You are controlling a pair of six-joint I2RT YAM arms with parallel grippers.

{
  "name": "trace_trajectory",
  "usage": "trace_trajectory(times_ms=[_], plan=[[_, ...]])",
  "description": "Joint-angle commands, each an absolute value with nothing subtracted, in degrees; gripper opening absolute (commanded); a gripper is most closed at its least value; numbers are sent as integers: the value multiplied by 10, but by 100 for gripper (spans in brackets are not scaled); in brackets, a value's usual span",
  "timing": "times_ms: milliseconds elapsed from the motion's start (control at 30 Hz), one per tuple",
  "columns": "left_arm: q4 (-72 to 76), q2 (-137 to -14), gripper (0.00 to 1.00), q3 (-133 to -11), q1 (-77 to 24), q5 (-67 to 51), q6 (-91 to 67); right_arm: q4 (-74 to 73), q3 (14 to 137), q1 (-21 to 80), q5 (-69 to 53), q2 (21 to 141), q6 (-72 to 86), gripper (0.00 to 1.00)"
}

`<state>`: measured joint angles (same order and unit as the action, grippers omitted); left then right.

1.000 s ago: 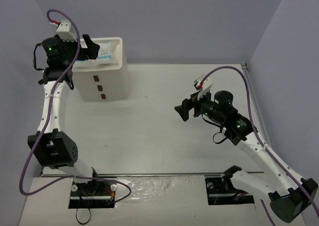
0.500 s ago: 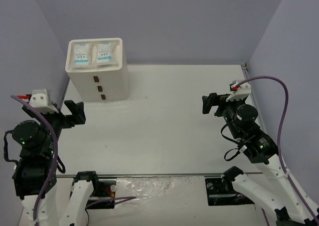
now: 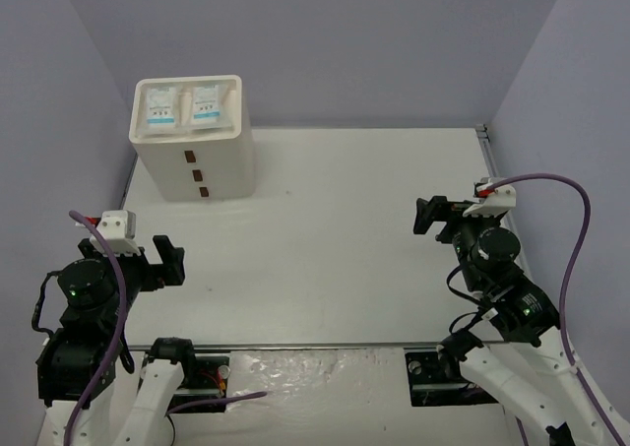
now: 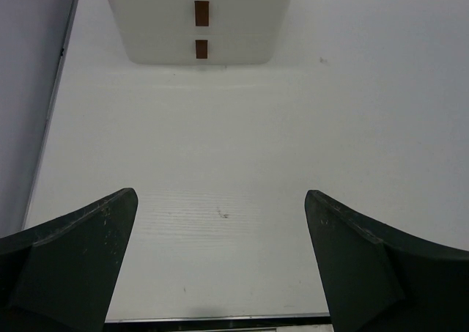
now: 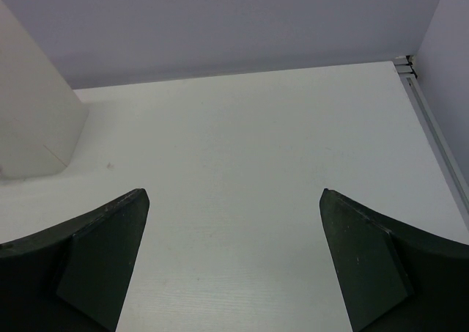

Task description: Organize the makeup

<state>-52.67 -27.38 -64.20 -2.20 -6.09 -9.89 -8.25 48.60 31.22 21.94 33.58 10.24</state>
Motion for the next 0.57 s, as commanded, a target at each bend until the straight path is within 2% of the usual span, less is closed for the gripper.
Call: trace_trajectory(times_ms=[0, 533], plan=[[-510, -275, 97, -657, -24, -55, -110, -52, 486, 316, 248, 330, 97, 100], [-512, -275, 97, -657, -24, -48, -114, -53, 488, 316, 252, 336, 87, 100]])
